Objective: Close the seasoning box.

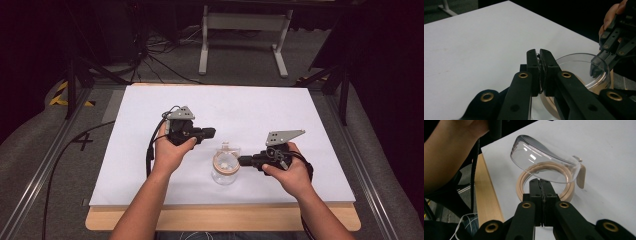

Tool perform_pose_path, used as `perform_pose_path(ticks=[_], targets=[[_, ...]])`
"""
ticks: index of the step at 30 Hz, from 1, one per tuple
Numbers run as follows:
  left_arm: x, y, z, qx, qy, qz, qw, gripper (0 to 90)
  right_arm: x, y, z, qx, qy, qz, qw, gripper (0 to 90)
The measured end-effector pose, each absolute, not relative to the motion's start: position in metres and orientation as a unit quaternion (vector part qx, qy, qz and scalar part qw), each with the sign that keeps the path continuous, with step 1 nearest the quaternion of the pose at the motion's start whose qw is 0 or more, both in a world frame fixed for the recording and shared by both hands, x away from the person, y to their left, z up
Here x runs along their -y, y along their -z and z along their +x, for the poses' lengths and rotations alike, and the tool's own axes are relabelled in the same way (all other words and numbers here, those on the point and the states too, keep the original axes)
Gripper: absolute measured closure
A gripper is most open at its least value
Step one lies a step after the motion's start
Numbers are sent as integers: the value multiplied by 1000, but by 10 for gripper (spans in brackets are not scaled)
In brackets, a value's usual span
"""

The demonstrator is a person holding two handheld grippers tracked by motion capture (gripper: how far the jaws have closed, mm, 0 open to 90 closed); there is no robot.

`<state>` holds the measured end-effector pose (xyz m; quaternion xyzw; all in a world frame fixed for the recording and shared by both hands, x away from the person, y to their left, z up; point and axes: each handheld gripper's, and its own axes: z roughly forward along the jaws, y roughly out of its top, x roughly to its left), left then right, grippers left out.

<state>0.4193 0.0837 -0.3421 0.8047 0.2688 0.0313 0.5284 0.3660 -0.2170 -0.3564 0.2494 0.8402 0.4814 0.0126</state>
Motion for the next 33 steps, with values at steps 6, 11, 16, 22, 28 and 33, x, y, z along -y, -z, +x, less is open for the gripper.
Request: perform_pose_path(ticks=[6, 11, 16, 22, 28, 33], targets=[[-86, 339, 416, -264, -33, 824, 501, 861, 217, 357, 364, -852, -463, 245, 1, 898], [-89, 341, 415, -262, -29, 835, 482, 861, 215, 357, 363, -865, -441, 238, -8, 899], [-93, 342, 413, -265, -27, 840, 472, 858, 211, 359, 364, -877, -422, 230, -16, 899], [-100, 345, 412, -273, -25, 845, 460, 857, 207, 360, 365, -888, -404, 217, -27, 899], [-106, 346, 408, -280, -28, 846, 452, 855, 208, 358, 365, -898, -386, 207, -36, 899], [-113, 344, 402, -288, -39, 843, 454, 839, 212, 350, 367, -891, -405, 206, -23, 897]])
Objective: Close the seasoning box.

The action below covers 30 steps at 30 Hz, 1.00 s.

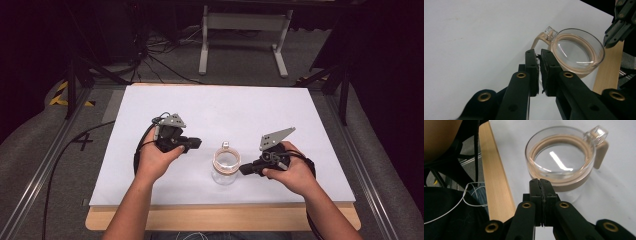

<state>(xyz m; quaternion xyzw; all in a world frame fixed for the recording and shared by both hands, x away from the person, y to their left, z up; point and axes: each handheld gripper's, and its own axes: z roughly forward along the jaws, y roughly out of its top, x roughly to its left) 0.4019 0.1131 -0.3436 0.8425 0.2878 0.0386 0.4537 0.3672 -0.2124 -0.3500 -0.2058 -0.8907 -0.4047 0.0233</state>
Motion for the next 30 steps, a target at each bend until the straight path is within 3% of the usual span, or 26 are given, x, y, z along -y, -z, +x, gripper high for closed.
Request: perform_pose_path(ticks=[3, 17, 25, 30], targets=[[-118, 342, 400, -291, -43, 839, 458, 816, 216, 345, 368, 884, 418, -208, 16, 888], [-155, 348, 390, -348, -74, 816, 455, 783, 259, 325, 395, 832, 475, -280, -66, 693], [-172, 367, 399, -377, -89, 804, 451, 715, 295, 343, 423, 809, 454, -354, -120, 599], [-179, 385, 410, -393, -97, 804, 436, 685, 311, 366, 439, 802, 431, -392, -131, 556]])
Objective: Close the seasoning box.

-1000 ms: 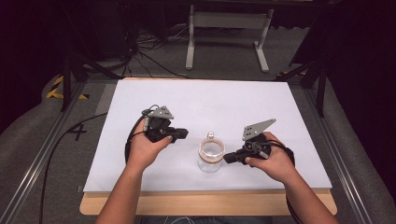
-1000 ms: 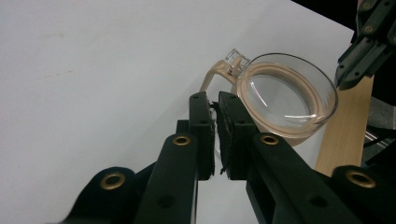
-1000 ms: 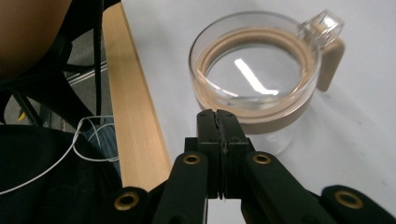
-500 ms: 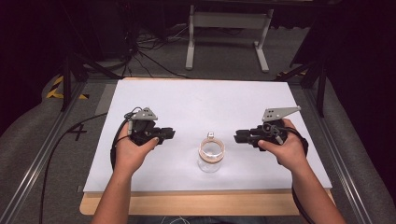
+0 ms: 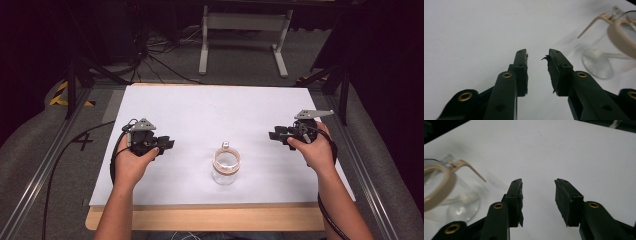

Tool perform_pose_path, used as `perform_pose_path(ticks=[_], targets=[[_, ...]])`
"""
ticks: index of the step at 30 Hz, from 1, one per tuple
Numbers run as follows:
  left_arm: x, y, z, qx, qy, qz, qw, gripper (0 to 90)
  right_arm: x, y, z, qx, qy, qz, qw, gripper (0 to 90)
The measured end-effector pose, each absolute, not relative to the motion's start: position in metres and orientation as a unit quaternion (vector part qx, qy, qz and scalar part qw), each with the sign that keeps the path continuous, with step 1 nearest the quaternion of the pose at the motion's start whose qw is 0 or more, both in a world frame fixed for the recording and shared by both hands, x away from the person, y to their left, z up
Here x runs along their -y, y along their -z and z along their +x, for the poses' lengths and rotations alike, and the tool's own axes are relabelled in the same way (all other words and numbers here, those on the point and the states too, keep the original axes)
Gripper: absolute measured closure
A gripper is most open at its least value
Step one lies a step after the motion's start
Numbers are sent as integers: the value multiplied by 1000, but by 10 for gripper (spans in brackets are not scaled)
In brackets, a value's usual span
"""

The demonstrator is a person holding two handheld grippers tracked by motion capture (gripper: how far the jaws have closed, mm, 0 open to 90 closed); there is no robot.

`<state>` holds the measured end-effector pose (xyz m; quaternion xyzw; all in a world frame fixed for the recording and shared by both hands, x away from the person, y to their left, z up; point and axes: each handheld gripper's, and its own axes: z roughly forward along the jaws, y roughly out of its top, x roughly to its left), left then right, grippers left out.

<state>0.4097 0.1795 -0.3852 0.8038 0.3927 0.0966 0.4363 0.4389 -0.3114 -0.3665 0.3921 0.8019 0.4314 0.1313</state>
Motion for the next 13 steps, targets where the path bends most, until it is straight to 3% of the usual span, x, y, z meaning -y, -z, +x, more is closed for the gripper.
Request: perform_pose_path(ticks=[7, 13], targets=[[-185, 407, 421, -405, -89, 806, 423, 600, 328, 404, 458, -800, -396, 432, 134, 499], [-180, 422, 428, -406, -92, 818, 398, 418, 330, 416, 462, -802, -387, 436, 126, 487]])
